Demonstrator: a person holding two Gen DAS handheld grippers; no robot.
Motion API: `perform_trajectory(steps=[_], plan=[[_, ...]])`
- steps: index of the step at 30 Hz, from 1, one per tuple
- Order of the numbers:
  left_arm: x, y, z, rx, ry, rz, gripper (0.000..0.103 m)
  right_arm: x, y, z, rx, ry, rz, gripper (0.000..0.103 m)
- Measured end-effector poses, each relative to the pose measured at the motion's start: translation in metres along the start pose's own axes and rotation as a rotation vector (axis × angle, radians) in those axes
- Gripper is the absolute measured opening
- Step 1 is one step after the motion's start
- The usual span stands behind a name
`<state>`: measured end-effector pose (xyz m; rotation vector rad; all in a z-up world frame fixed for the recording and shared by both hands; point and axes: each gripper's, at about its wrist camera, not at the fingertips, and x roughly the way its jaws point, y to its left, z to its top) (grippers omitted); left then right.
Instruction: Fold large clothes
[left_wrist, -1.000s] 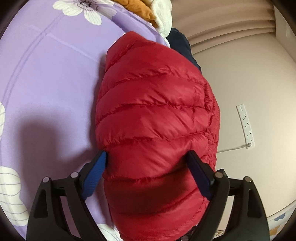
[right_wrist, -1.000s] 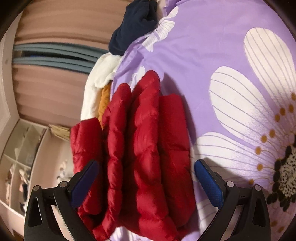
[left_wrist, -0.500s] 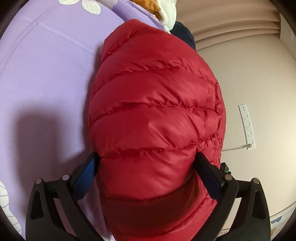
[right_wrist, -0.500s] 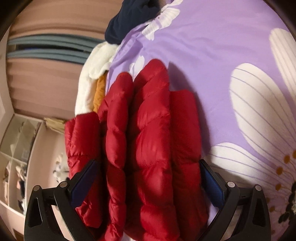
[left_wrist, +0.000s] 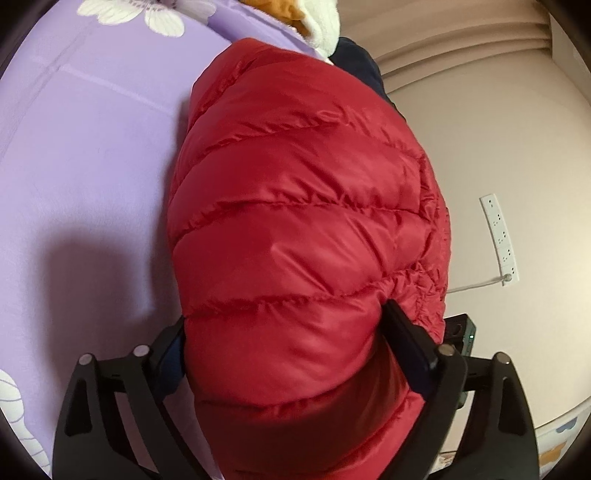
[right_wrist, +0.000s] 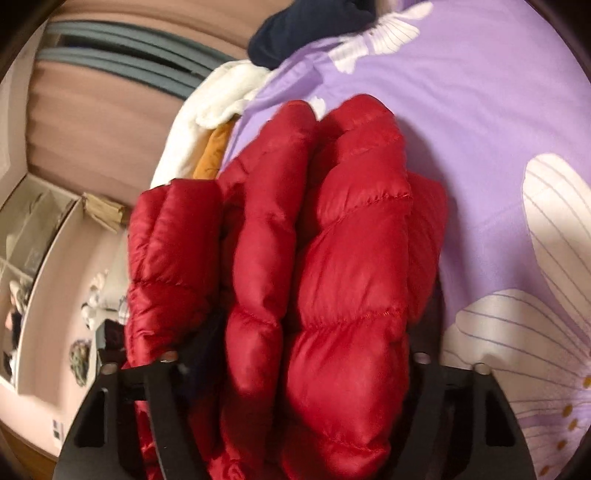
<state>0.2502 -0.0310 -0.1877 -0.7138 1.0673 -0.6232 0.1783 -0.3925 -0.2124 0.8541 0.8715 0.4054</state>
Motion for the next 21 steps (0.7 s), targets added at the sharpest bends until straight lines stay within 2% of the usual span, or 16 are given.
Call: perform_trajectory(steps=[5, 13, 21], plan=[[-0.007, -0.008, -0.003, 0.033, -0.022, 0.013, 0.087, -0.011, 0.017, -0.008, -0.077, -0.030, -0.002, 0.054], [-0.033, -0.020, -0.005, 0.069, -0.067, 0.016, 0.087, -0.014, 0.042, -0.015, -0.159, -0.045, 0.021, 0.052], [-0.067, -0.020, -0.008, 0.070, -0.128, 0.016, 0.087, 0.005, 0.072, -0.009, -0.199, -0.034, 0.062, 0.052]])
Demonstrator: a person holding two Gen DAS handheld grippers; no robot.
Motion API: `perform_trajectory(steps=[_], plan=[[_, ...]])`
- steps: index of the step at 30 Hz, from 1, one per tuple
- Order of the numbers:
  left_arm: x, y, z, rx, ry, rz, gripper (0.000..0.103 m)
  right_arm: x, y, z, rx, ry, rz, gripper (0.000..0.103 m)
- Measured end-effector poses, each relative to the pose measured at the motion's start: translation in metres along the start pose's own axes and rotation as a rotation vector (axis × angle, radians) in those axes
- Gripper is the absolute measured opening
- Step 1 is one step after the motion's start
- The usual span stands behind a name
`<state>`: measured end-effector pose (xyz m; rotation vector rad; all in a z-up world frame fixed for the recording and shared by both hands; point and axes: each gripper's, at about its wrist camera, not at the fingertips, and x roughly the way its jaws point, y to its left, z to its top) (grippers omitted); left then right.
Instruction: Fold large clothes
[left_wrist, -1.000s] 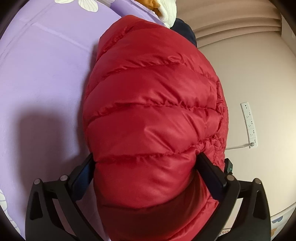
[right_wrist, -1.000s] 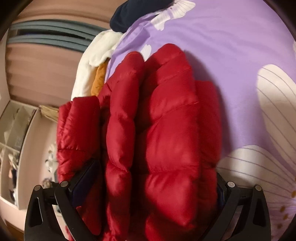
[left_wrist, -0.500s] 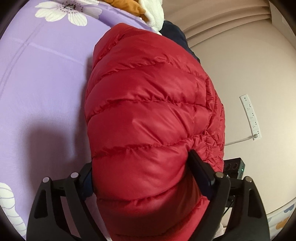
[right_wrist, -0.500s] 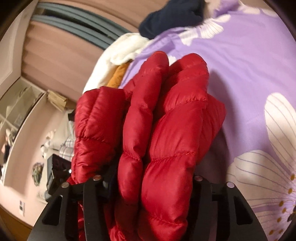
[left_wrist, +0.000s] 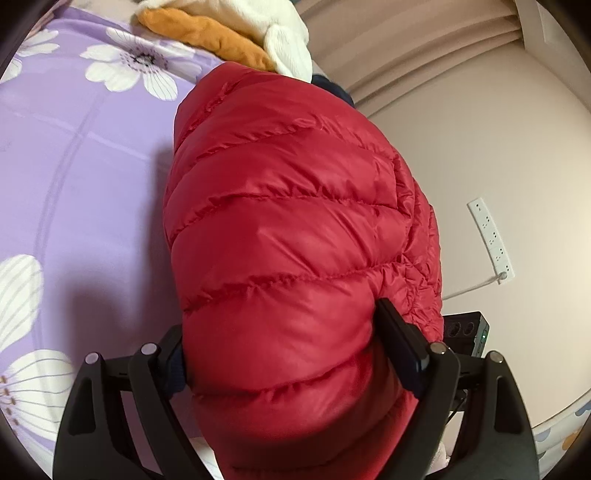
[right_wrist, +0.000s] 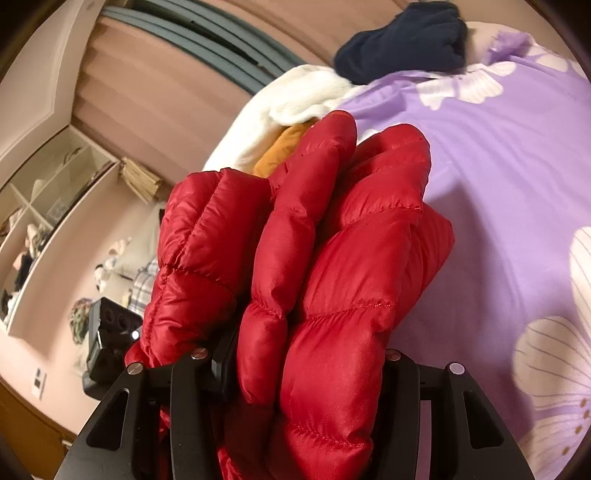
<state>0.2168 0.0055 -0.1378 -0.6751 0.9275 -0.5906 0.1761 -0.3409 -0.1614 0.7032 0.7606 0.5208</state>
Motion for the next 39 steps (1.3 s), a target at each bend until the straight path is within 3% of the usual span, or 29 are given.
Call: perform_trajectory(steps=[18, 25, 39], plan=[[-0.058, 0.044, 0.024, -0.070, -0.125, 0.058, 0.087, 0.081, 0.047, 0.019, -0.096, 0.093, 0.077, 0.052], [-0.065, 0.059, 0.035, -0.084, -0.151, 0.070, 0.088, 0.108, 0.058, 0.028, -0.117, 0.109, 0.093, 0.052], [-0.066, 0.070, 0.044, -0.092, -0.170, 0.081, 0.088, 0.125, 0.062, 0.032, -0.130, 0.119, 0.099, 0.052]])
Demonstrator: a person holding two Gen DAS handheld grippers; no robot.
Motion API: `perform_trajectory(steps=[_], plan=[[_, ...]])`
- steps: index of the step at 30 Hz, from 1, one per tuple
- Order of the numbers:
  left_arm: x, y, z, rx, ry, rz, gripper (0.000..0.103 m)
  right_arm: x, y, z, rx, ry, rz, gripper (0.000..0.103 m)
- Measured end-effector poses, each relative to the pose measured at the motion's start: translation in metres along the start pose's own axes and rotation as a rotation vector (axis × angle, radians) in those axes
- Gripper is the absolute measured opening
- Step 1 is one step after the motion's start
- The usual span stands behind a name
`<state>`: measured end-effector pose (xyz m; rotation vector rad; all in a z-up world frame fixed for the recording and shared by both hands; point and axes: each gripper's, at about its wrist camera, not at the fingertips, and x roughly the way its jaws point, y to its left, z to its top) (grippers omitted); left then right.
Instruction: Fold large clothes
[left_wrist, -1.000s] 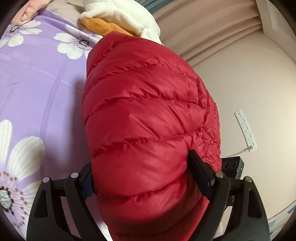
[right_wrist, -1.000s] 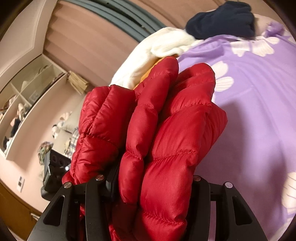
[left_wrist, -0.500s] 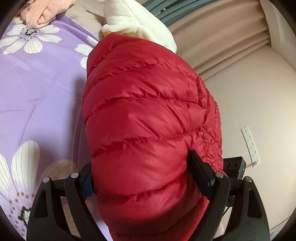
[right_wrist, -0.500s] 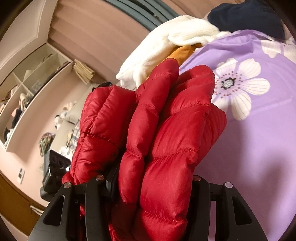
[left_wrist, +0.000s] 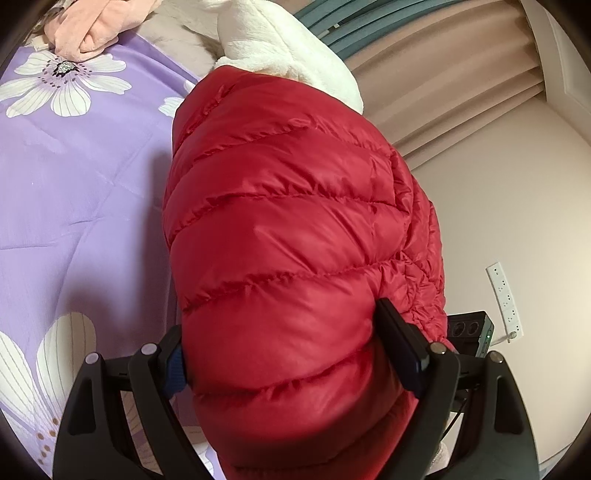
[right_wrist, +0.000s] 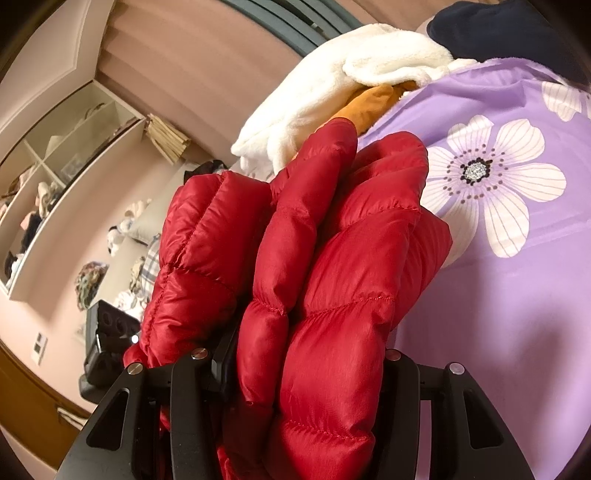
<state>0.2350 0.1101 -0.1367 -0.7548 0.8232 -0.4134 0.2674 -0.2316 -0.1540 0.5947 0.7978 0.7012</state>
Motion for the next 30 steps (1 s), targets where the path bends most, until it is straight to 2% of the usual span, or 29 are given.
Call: perform_trajectory(steps=[10, 30], plan=[[0.009, 0.006, 0.009, 0.001, 0.000, 0.012, 0.088, 0.006, -0.002, 0.001, 0.006, 0.002, -0.003, 0.052], [0.021, 0.018, 0.006, -0.006, 0.020, 0.047, 0.088, 0.024, -0.008, -0.005, 0.049, 0.024, -0.026, 0.052]])
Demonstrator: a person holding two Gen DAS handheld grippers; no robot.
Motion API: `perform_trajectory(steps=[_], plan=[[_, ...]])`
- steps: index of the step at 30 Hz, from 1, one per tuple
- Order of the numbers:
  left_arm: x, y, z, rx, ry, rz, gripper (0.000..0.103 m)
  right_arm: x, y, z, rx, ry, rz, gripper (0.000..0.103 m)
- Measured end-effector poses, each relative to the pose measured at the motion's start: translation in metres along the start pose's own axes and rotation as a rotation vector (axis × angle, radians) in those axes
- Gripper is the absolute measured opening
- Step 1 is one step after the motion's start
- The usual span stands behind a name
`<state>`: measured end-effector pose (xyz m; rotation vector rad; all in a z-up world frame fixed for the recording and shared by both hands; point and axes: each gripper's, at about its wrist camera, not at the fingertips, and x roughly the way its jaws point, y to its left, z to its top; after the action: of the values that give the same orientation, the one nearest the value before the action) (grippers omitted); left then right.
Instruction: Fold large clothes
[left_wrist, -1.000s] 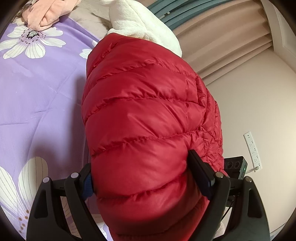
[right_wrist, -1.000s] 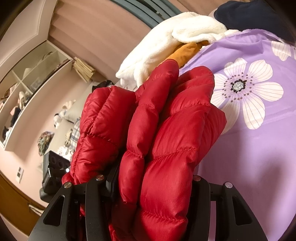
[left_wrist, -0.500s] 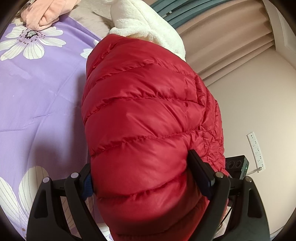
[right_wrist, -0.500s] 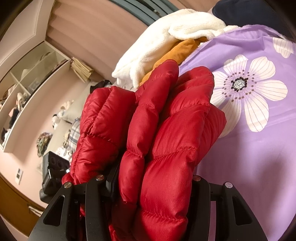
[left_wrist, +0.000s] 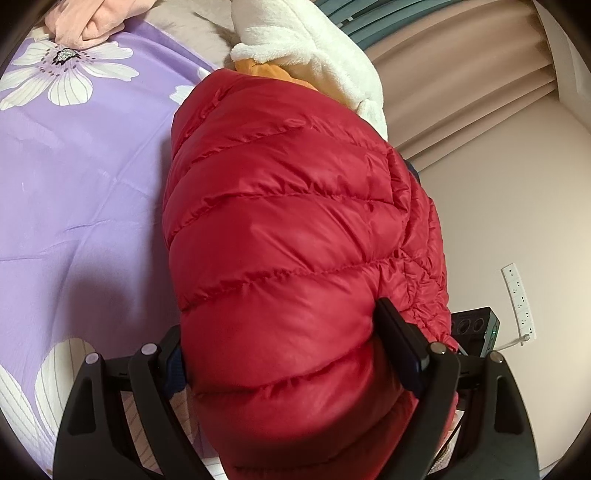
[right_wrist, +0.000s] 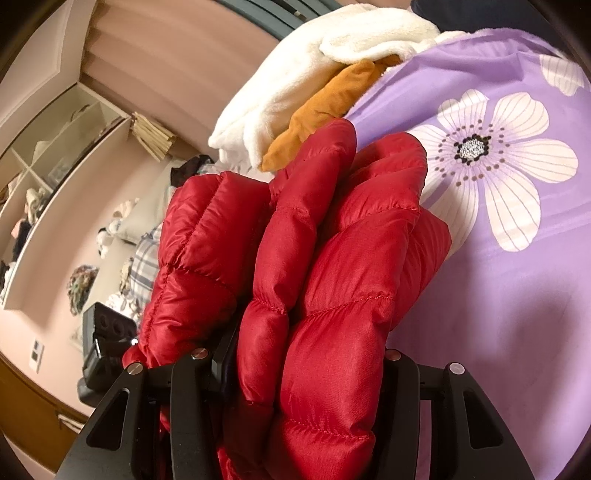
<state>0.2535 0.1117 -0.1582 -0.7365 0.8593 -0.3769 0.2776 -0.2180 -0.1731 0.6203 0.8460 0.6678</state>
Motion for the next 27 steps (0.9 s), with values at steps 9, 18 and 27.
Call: perform_trajectory(steps=[9, 18, 27], plan=[[0.007, 0.001, -0.004, 0.025, 0.006, 0.039, 0.088, 0.004, -0.011, -0.004, 0.026, 0.018, -0.012, 0.052], [0.009, -0.002, -0.006, 0.055, 0.007, 0.078, 0.088, 0.006, -0.018, -0.008, 0.053, 0.029, -0.018, 0.054], [0.012, -0.007, -0.004, 0.089, 0.003, 0.120, 0.088, 0.008, -0.023, -0.007, 0.068, 0.038, -0.032, 0.054]])
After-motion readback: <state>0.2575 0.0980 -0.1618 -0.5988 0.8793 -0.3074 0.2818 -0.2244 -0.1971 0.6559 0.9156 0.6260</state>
